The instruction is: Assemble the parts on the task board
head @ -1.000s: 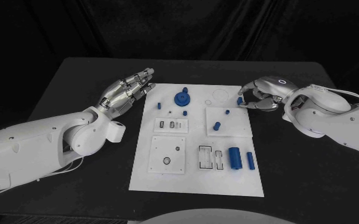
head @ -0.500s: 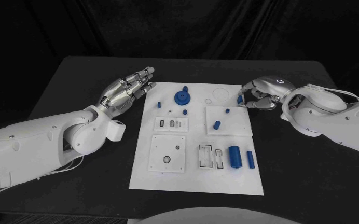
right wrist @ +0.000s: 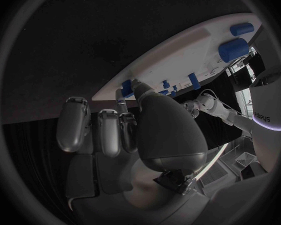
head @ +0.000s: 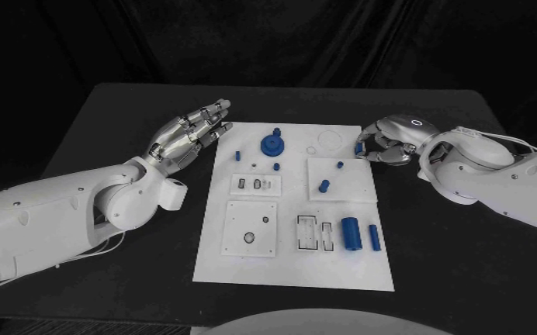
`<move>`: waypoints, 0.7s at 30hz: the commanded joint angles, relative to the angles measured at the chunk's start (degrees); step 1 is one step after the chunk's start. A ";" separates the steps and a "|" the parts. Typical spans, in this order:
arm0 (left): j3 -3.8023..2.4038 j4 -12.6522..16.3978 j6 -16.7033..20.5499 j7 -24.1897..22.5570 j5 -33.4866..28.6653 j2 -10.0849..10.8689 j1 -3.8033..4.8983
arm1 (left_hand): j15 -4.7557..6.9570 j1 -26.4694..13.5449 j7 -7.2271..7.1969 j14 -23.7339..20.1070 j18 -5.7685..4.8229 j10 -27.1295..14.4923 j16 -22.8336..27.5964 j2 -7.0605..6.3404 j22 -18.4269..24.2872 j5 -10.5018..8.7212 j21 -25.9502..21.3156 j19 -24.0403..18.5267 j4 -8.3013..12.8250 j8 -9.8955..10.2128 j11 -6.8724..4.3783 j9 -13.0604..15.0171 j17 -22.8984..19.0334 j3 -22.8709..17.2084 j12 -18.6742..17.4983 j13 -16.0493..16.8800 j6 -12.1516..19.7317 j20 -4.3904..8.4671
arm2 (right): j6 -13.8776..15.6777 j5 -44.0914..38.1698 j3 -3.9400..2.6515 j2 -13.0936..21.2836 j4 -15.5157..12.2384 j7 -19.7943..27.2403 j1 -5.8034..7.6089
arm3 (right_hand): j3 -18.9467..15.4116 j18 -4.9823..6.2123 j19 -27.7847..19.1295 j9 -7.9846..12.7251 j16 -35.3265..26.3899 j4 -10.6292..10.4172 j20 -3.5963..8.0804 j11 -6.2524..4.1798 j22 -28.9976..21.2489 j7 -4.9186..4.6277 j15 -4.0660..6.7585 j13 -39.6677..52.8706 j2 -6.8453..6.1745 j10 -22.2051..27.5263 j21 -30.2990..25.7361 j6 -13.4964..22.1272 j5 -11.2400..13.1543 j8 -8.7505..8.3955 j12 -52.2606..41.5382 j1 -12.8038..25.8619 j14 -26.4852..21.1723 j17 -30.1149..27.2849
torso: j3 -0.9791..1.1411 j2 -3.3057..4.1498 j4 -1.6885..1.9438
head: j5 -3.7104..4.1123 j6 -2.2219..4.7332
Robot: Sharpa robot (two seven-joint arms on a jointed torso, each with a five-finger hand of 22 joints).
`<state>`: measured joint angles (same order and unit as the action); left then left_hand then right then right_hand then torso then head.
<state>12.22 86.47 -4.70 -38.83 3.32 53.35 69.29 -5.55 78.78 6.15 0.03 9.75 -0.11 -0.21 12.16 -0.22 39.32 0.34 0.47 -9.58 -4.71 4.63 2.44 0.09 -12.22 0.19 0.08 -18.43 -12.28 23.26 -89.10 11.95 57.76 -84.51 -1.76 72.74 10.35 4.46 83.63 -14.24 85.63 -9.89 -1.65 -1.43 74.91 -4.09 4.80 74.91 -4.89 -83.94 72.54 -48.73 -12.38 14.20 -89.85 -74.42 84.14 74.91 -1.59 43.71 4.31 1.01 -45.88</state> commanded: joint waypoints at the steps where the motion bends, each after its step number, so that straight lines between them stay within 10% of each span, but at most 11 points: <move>1: -0.05 0.05 -0.91 -2.62 -0.02 -0.11 -0.03 | -0.22 -0.39 0.50 -0.03 0.61 0.11 0.21 -0.06 -0.08 -0.26 0.00 0.03 -0.01 -0.27 0.44 0.08 -0.09 -0.24 -0.19 -0.08 -0.04 -0.25 | 0.95 -0.41 -0.02 -0.08 0.10 -1.10 -0.27 | -0.23 -0.60 -0.27 -0.15 -0.30 0.03 0.00 0.23 9.10 0.00 -0.09 15.09 0.17 -6.06 -0.42 -0.62 -0.35 0.47 -0.15 -0.71 4.73 10.37 | 0.04 -0.04 0.00 | 0.01 -0.05; 13: -0.04 -0.13 -1.18 -2.32 -0.02 -0.21 -0.06 | -0.24 -0.42 0.54 -0.03 0.60 0.11 0.21 -0.06 -0.08 -0.27 0.00 0.02 -0.01 -0.30 0.48 0.09 -0.09 -0.31 -0.19 -0.08 -0.12 -0.27 | 2.95 -0.19 -0.02 -0.52 0.27 -1.68 -0.63 | 0.05 -0.42 -0.56 -1.03 -0.83 0.19 0.01 0.19 8.86 0.04 -0.06 15.09 1.69 -6.06 -1.54 -1.88 -2.14 2.64 -0.15 -1.45 4.62 9.81 | 0.02 -0.04 0.01 | -0.04 -0.18; 21: -0.04 -0.11 -1.24 -2.16 -0.02 -0.11 -0.08 | -0.24 -0.42 0.54 -0.03 0.60 0.11 0.21 -0.06 -0.08 -0.27 0.00 0.02 -0.01 -0.30 0.48 0.09 -0.09 -0.31 -0.19 -0.08 -0.12 -0.27 | 3.85 0.54 -0.03 -0.44 -0.34 -1.29 -0.68 | 1.33 -0.34 -0.62 -1.71 -1.03 1.45 0.13 0.12 8.87 0.04 0.04 15.09 2.50 -6.06 -2.27 -1.42 -10.60 4.42 -0.15 -3.10 4.60 9.58 | 0.00 -0.02 0.02 | -0.22 -0.22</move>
<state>12.22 86.26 -5.13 -38.83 3.32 53.26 69.27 -5.54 78.78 6.36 0.03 9.75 -0.11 -0.21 12.16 -0.22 39.32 0.34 0.46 -9.58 -4.71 4.62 2.44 0.05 -12.22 0.19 0.06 -18.63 -12.28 25.20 -88.87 11.95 57.21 -84.50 -2.29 72.22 11.51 4.46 83.42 -15.71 84.97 -8.71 -1.45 -1.43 74.91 -4.20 4.80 74.90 -2.54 -83.94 70.49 -50.02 -21.85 18.24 -89.85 -76.77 84.14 74.91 -1.55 43.67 4.31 0.91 -46.10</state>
